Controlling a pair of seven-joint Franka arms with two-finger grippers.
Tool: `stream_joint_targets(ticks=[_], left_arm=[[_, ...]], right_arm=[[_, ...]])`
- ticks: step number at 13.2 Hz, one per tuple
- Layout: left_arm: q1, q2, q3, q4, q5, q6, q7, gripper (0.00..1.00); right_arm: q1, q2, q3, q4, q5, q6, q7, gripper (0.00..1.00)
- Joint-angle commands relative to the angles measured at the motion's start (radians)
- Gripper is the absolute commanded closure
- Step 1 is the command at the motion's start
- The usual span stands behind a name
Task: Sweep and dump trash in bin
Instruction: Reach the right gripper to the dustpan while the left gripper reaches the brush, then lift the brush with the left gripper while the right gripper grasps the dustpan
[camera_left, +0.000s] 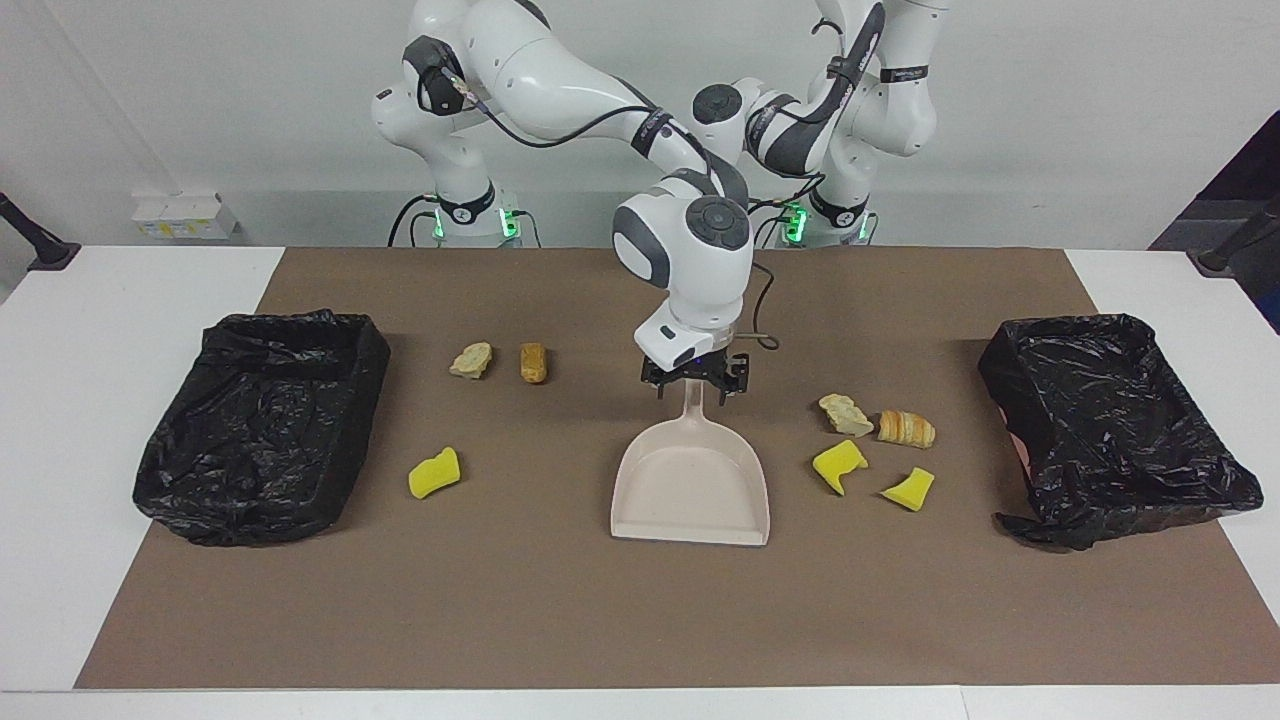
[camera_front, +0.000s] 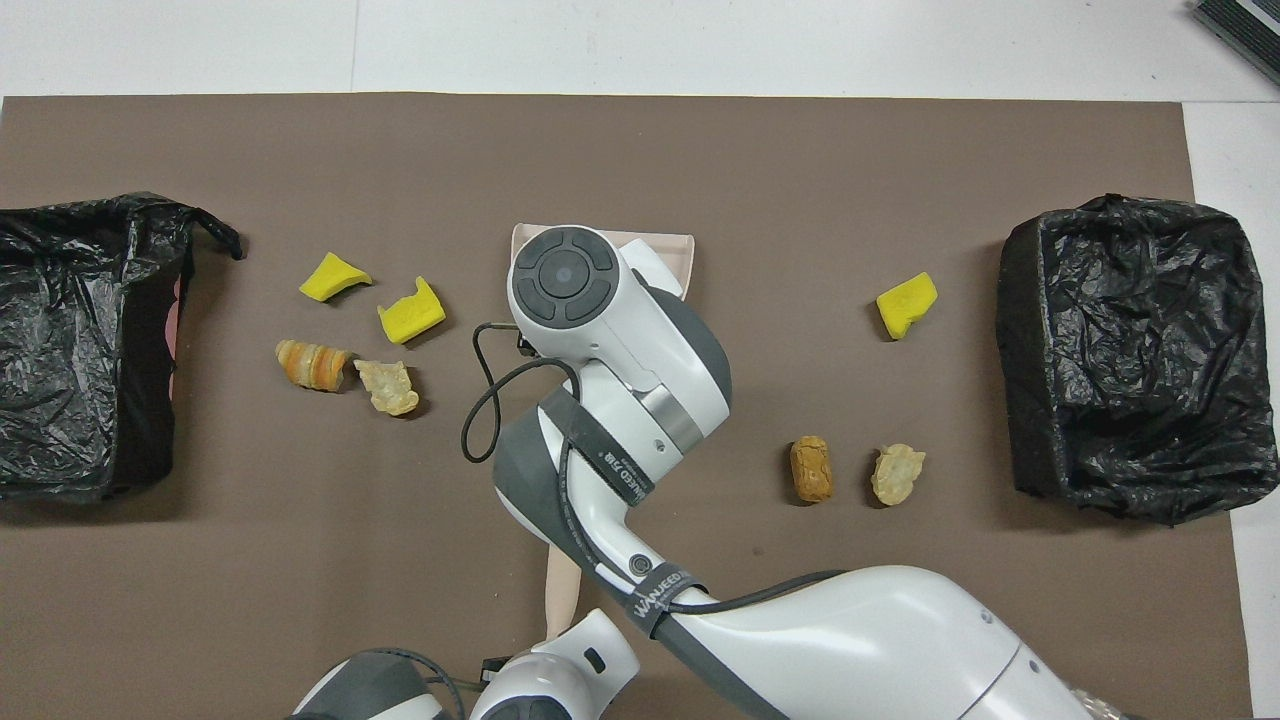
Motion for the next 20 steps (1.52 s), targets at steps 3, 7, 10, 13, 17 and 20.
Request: stream_joint_targets(ticks=[3, 7, 10, 13, 17, 20], left_arm=[[0.088, -0.065, 0.020, -0.003, -0.011, -0.184, 0.127, 1.00], [0.258, -0.117, 0.026, 0.034, 0.005, -0.335, 0.240, 1.00], [0.391, -0.123, 0.026, 0.089, 0.080, -0.396, 0.248, 1.00], [0.568, -0.109, 0.024, 0.159, 0.190, -0.411, 0.276, 1.00], [0.850, 0.004, 0.024, 0.233, 0.223, -0.238, 0.392, 1.00], [0.924, 0.174, 0.026, 0.348, 0.221, -0.208, 0.392, 1.00]], right_arm=[[0.003, -0.044, 0.006, -0.119, 0.000, 0.060, 0.003, 0.16], [0.002, -0.050, 0.014, -0.129, 0.029, 0.062, 0.002, 0.38], [0.002, -0.048, 0.016, -0.124, 0.030, 0.063, -0.015, 0.86], [0.002, -0.048, 0.016, -0.124, 0.038, 0.063, -0.067, 1.00], [-0.052, -0.059, 0.014, -0.113, 0.037, 0.063, -0.308, 1.00], [-0.061, -0.079, 0.011, -0.107, 0.017, 0.047, -0.532, 1.00]])
